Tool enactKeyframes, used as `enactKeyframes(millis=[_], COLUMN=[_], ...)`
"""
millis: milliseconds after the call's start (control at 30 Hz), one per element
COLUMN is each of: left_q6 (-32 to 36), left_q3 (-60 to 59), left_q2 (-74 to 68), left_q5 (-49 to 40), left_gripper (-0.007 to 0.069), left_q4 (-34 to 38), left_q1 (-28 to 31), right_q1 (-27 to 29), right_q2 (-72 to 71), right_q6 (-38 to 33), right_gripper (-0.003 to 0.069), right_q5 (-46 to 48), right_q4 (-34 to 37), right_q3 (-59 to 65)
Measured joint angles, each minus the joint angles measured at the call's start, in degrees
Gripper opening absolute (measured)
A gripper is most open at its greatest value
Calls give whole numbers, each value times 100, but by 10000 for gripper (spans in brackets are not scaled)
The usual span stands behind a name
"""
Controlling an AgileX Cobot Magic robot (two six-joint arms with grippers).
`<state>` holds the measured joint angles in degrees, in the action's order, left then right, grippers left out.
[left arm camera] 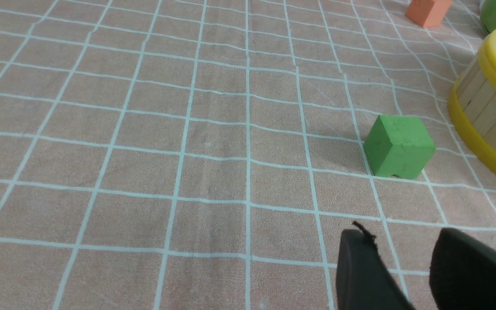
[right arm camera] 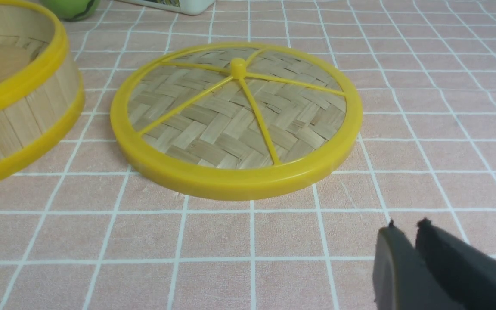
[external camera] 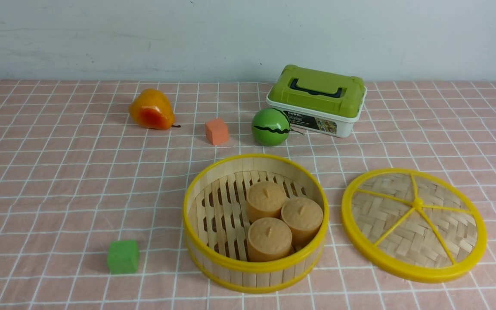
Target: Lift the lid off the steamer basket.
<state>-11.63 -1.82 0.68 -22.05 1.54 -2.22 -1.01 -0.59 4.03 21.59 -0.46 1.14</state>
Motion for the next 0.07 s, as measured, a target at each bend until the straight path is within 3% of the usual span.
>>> enactKeyframes(millis=[67], left_q6=[0], left_q3=[0], left_q2=[0], left_q5=[0], left_gripper=[239], left_q4=[0], left_q1=[0], right_q1=[0], right_q2=[0], right_q6=[0], right_gripper=[52], right_q5=[0], right_q4=[0], right_q3=[0])
